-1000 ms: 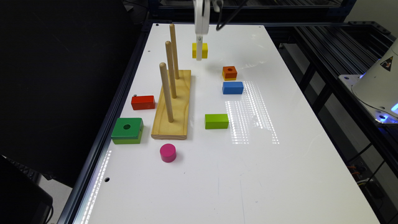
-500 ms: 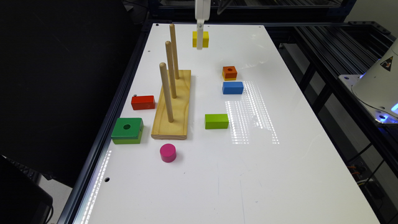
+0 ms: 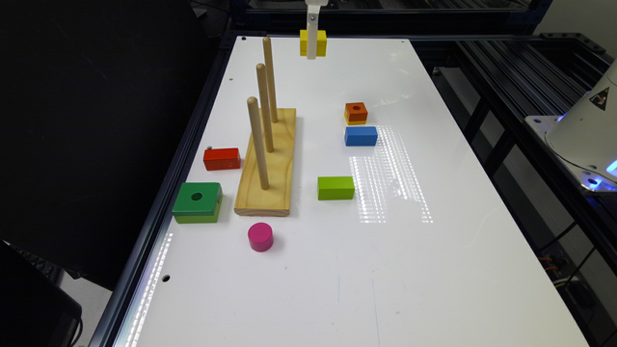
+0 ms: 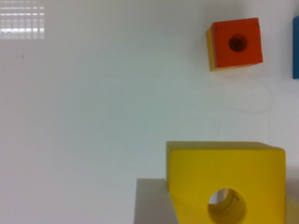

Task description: Pick up yellow block.

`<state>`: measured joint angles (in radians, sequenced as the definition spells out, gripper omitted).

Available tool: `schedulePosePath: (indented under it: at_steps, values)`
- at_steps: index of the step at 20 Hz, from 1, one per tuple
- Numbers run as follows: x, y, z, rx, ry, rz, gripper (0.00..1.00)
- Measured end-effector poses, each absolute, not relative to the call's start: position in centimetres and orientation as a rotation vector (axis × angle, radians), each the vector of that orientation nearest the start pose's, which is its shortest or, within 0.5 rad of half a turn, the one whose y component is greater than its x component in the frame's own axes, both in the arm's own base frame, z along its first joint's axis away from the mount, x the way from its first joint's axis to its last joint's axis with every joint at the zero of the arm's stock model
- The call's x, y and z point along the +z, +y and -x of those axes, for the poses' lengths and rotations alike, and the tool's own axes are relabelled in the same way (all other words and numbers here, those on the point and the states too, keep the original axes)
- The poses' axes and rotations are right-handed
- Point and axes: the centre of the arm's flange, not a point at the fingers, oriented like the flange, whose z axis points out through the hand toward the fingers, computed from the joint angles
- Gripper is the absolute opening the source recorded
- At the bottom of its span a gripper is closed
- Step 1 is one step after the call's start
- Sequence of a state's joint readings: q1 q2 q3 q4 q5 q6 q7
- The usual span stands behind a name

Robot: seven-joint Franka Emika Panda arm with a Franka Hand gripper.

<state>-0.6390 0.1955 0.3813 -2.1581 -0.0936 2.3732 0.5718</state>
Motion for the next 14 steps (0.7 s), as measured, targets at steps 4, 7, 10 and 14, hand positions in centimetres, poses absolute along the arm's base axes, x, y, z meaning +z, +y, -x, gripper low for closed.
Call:
schedulePosePath:
  at_steps: [4,7,10,14]
  values:
    - [32.9,-14.6,-54.2,-0.054,1.179,2.899,0.0]
    - [32.8,-14.6,-54.2,-0.053,1.179,2.899,0.0]
    - [33.3,-14.6,-54.2,-0.061,1.18,2.899,0.0]
    - [35.6,-14.6,-54.0,-0.06,1.179,2.898,0.0]
